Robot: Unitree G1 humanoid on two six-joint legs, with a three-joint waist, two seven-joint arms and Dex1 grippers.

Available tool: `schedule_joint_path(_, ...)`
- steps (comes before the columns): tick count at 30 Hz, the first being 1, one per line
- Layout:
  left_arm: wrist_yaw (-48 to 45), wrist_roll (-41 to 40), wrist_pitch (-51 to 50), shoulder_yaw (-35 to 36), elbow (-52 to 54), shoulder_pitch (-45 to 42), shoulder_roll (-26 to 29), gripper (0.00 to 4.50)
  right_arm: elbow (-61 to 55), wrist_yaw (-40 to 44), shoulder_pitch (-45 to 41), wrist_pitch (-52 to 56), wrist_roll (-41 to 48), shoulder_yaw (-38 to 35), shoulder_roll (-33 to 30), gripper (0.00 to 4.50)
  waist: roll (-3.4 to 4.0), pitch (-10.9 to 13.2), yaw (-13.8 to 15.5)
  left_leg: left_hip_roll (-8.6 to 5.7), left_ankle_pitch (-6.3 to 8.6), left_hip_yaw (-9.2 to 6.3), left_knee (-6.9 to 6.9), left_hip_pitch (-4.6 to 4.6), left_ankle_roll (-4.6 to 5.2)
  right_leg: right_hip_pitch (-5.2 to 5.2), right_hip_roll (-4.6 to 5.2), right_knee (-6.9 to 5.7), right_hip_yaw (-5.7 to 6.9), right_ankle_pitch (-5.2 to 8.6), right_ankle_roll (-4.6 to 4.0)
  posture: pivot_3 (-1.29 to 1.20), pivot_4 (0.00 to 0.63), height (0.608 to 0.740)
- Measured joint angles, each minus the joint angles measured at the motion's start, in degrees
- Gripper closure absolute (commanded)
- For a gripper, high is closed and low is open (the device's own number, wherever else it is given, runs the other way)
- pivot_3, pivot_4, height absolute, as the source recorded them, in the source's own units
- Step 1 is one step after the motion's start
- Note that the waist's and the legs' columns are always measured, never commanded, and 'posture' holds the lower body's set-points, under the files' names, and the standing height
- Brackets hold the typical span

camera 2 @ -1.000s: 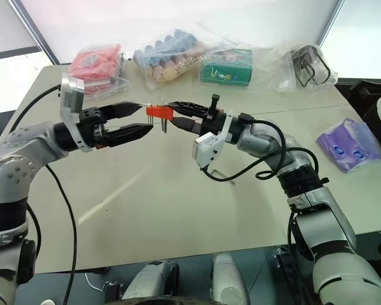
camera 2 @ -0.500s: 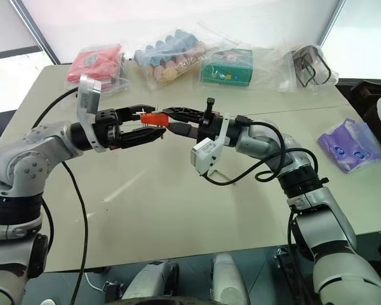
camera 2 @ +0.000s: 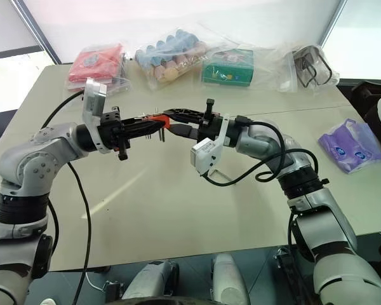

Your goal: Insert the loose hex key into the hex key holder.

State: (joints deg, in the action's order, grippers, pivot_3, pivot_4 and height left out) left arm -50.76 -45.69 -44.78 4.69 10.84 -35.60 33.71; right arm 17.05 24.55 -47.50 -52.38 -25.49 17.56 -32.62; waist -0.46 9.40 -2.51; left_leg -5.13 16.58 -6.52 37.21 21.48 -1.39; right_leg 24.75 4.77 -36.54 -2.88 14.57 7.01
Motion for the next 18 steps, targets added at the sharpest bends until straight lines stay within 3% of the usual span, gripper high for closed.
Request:
schedule_joint_path(8,-0.3,0.9,0.2,-0.6,-0.1,0.0,-0.2,4.42,-0.1,1.2,0.2,0.0,0.5,0.0,-0.4,3.5,0.0,0.0,0.0,0.0,0.0,0.0,0.0,0.0,0.0,0.0,0.0,-0.02,0.0,0.0,0.0,0.0,0.15,0.74)
schedule_joint_path(9,-0.3,1.0,0.2,-0.6,-0.1,0.0,-0.2,4.5,-0.1,1.6,0.2,0.0,0.8,0.0,-0.5,2.47,0.0,0.0,0.0,0.0,0.0,0.0,0.0,0.0,0.0,0.0,0.0,-0.02,0.0,0.0,0.0,0.0,0.15,0.74)
schedule_joint_path(14,-0.1,1.4,0.2,-0.9,-0.7,0.0,-0.5,4.5,-1.3,3.9,0.2,0.5,2.3,0.5,-0.6,0.04,0.0,0.0,0.0,0.0,0.0,0.0,0.02,0.0,0.0,0.0,0.0,-0.05,0.0,0.0,0.0,0.0,0.15,0.74)
schedule_joint_path(18,-0.1,1.9,0.7,-1.2,-0.7,0.0,-0.6,4.5,-1.2,6.2,0.3,3.5,2.4,0.7,-0.8,0.04,0.0,0.0,0.0,0.0,0.0,-0.01,0.03,0.0,0.0,0.01,0.0,-0.06,0.0,0.0,0.0,0.0,0.15,0.74)
